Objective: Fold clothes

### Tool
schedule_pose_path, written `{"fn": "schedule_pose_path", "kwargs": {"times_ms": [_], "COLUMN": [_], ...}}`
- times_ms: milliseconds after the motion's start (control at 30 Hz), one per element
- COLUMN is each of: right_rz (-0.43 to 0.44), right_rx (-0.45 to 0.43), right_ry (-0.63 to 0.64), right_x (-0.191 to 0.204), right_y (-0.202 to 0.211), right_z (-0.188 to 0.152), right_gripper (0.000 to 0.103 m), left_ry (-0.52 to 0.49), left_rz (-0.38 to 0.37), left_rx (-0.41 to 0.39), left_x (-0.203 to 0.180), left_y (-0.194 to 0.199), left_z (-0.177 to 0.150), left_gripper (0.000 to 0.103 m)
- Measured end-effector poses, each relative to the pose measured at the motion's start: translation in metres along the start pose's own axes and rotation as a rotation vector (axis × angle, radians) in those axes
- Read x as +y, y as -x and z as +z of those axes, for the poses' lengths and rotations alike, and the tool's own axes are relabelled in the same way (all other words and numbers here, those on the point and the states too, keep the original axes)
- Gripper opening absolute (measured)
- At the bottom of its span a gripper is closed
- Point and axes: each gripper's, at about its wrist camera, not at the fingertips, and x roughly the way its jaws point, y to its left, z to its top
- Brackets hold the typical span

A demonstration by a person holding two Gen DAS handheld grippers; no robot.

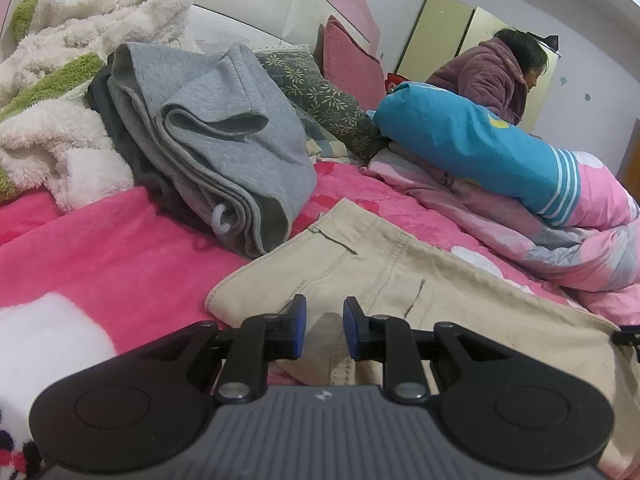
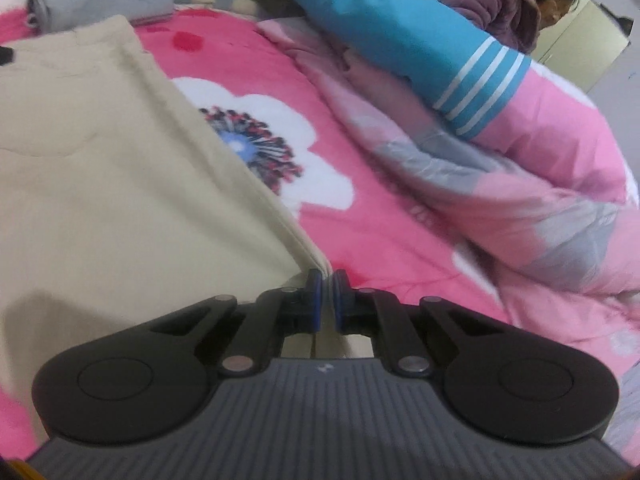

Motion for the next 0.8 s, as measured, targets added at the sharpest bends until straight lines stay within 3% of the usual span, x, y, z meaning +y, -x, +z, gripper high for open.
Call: {"fn": "schedule_pose_path", "kwargs": {"times_ms": [200,333,400,467,533,600,700,800], "right_rz": [-0.022,0.019,-0.002,-0.027,-0.033,-0.042,-0.002,0.137], "right_rx": [0.034,0.092,0.080,0.068,0.058,0.006,-0.087,-0.144], "right_ry": [0.012,-0.011,0.029,0.058,0.020,-0.003,-0.005,-0.011], "right_x": [-0.004,0.008,0.015,0.018,0.007,0.000,0.005,0.022], "right_y": [-0.037,-0.069,-0.069,-0.064,-0.048,-0.026,0.001,-0.003], "right_z": [-0.002,-0.017,-0.020,-0.020,-0.015,-0.008,0.007,0.032], "right_gripper": [0.004,0.006,0.007,0.013,0.036,0.051,0.052,0.051], "left_ry": [-0.005,-0.020,-0.025,-0.024,-0.022,-0.025,-0.034,-0.041], "left_rz": [-0.002,0.001,0.003,0.001,-0.002,-0.003,-0.007,-0.007], "left_rx": [0.003,0.005,0.005,0.006,0.009,0.011,0.012,0.012], "left_x": [0.001,-0.002,-0.002,-0.002,-0.001,-0.002,-0.004,-0.005], "left_y": [-0.001,-0.003,-0.002,-0.002,-0.002,-0.001,0.000,0.000], "left_z": [0.000,0.000,0.000,0.000,0.000,0.000,0.000,-0.001], "left_gripper": [0.020,0.020,0.020,0.020,0.020,0.022,0.026,0.027]}}
